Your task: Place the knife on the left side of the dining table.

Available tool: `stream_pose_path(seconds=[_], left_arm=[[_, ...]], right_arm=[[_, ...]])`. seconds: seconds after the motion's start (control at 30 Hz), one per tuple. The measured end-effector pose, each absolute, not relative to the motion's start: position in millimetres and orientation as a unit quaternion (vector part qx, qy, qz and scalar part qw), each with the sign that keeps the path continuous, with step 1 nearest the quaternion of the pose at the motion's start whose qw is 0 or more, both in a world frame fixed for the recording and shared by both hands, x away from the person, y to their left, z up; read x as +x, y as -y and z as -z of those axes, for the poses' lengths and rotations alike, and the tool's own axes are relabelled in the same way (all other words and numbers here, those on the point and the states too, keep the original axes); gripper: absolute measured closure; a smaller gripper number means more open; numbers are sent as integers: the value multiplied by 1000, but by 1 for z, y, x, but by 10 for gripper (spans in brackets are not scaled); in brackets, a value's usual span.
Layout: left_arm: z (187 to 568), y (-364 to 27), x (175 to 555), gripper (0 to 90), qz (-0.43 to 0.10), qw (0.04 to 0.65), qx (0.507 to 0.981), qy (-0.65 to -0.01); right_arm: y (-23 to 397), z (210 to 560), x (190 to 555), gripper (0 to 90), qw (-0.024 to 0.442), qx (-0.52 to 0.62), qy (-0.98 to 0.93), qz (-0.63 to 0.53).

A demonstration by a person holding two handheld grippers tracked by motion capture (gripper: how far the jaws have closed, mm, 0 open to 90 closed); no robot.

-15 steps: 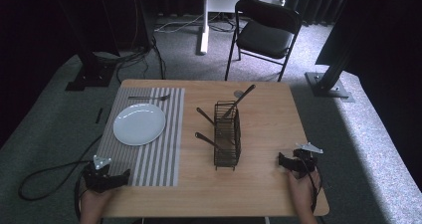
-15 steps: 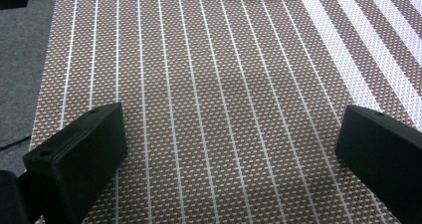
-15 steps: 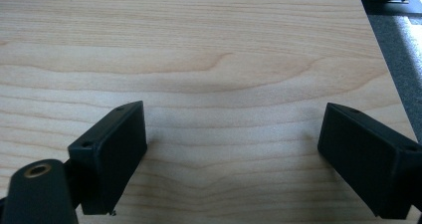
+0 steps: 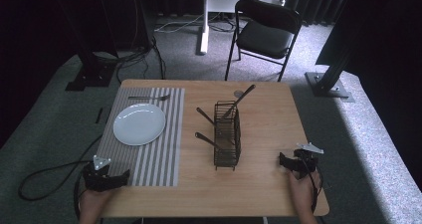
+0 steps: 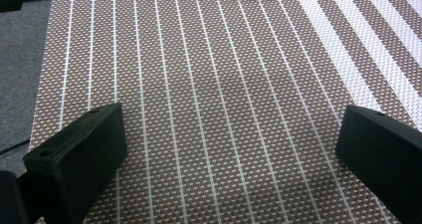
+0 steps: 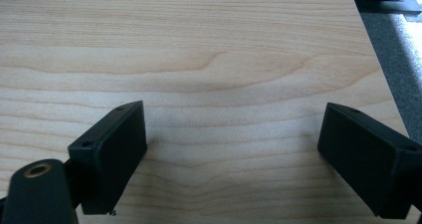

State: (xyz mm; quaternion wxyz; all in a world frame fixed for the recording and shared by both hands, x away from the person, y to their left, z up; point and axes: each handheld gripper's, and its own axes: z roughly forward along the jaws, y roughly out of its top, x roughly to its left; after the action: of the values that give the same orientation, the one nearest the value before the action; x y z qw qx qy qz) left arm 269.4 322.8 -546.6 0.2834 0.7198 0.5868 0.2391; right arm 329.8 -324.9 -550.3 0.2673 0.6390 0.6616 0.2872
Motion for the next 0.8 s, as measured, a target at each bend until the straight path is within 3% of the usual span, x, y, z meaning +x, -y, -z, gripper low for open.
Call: stream_pose_path(seconds=[0.8], left_arm=[[529, -310, 277, 14, -214, 276, 736, -580]], right_arm=[[325, 550, 330, 113, 267, 639, -661, -287]])
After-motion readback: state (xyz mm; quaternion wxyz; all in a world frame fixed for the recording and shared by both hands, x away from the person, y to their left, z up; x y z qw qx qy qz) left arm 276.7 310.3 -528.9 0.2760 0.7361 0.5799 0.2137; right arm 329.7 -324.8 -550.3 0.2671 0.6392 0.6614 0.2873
